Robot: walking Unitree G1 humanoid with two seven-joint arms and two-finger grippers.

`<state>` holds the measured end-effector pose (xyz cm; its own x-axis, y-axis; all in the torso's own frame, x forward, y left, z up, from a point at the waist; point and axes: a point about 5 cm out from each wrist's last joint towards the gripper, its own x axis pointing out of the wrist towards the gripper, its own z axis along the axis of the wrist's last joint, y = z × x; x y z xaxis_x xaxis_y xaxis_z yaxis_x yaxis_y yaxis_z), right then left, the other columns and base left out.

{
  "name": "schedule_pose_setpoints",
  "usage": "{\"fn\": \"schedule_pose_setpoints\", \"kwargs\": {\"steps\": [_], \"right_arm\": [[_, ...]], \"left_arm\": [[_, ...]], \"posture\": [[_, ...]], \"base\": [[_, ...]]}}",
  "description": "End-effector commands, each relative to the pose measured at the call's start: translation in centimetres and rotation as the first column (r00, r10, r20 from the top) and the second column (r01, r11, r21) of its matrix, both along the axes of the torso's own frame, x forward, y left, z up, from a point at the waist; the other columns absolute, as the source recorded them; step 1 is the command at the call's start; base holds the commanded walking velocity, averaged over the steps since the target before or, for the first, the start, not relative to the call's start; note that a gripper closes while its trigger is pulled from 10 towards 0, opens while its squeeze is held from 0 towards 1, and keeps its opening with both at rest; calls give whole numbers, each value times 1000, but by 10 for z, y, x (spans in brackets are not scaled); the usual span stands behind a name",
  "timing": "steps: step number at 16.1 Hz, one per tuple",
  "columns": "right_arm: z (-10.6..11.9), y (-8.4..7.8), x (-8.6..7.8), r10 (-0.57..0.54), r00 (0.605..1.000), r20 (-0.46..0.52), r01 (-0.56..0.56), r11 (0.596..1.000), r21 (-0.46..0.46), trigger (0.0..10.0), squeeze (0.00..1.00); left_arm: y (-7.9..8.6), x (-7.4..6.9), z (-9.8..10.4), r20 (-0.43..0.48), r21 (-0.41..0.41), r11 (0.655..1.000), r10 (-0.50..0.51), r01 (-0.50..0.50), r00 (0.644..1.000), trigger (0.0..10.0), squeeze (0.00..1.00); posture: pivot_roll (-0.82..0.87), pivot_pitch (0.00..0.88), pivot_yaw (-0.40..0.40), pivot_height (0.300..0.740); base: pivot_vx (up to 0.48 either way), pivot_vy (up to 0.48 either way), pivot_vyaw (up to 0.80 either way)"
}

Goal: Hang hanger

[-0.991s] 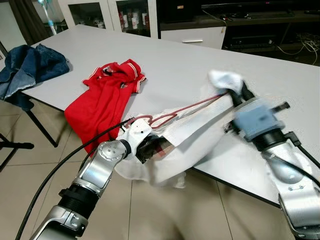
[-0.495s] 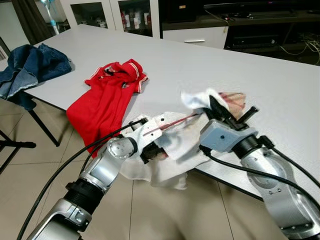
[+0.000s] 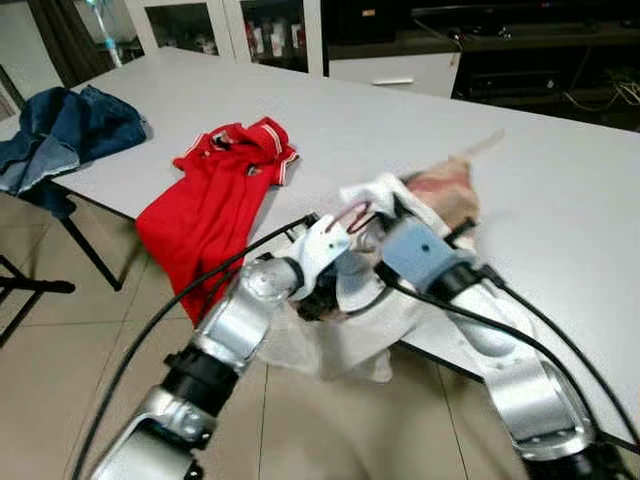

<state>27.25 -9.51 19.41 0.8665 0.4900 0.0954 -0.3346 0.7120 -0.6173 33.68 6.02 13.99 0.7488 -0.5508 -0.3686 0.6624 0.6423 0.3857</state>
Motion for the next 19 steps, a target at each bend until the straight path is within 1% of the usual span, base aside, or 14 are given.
{"fn": "schedule_pose_setpoints", "kwargs": {"steps": [1,3,4,5,6,8,9,12,13,15,16,17,18,19], "right_arm": [[-12,10,-2,79,991,-105,-77,997,27,10000,0],[-8,9,-5,141,980,-143,-132,988,76,10000,0],[-6,7,-5,158,975,-154,-147,986,81,10000,0],[-6,2,-7,168,972,-166,-159,985,64,10000,0],[-6,-7,-11,178,966,-186,-171,984,56,10000,1000],[-2,-13,-17,206,957,-204,-196,978,72,10000,1000],[4,-17,-21,237,949,-210,-222,971,90,10000,0],[14,-25,-25,273,939,-210,-256,961,104,10000,0],[16,-30,-27,283,935,-214,-266,958,103,10000,1000],[19,-36,-31,297,928,-226,-287,955,77,10000,1000],[28,-45,-32,292,934,-207,-291,956,32,10000,0],[31,-47,-32,289,937,-198,-293,956,10,10000,0],[35,-51,-32,282,942,-181,-293,956,-34,10000,0],[46,-60,-30,239,965,-110,-255,953,-164,10000,0]], "left_arm": [[-12,1,14,26,-50,998,-29,30,999,10000,0],[-7,2,10,10,-62,998,14,-14,1000,10000,0],[-4,3,8,2,-66,997,34,-34,999,10000,0],[-1,3,7,0,-69,996,47,-47,999,10000,0],[3,4,6,7,-64,996,56,-56,998,10000,0],[10,5,5,12,-47,997,61,-61,998,10000,0],[16,5,3,14,-30,998,56,-55,998,10000,0],[27,9,1,10,1,999,54,-54,998,10000,0],[32,11,1,11,13,998,54,-54,998,10000,0],[34,13,2,18,27,999,38,-38,999,10000,0],[38,11,0,7,63,998,-21,21,1000,10000,0],[40,11,-1,5,80,996,-34,33,999,10000,0],[43,12,-2,3,101,994,-43,43,999,10000,0],[51,12,-2,-1,145,987,-72,72,997,10000,0]], "posture": [[-15,54,69,740],[-1,47,59,740],[1,45,56,740],[3,42,53,740],[3,42,51,740],[2,45,51,740],[-4,49,54,740],[-14,51,57,740],[-19,50,57,740],[-19,50,55,740],[-26,51,53,740],[-26,51,53,740],[-30,50,53,740],[-35,52,52,740]], "base": [[0,0,0],[0,0,0],[0,0,0],[0,0,0],[0,0,0],[0,0,0],[0,0,0],[0,0,0],[0,0,0],[0,0,0],[0,0,0],[0,0,0],[0,0,0],[0,0,0]]}}
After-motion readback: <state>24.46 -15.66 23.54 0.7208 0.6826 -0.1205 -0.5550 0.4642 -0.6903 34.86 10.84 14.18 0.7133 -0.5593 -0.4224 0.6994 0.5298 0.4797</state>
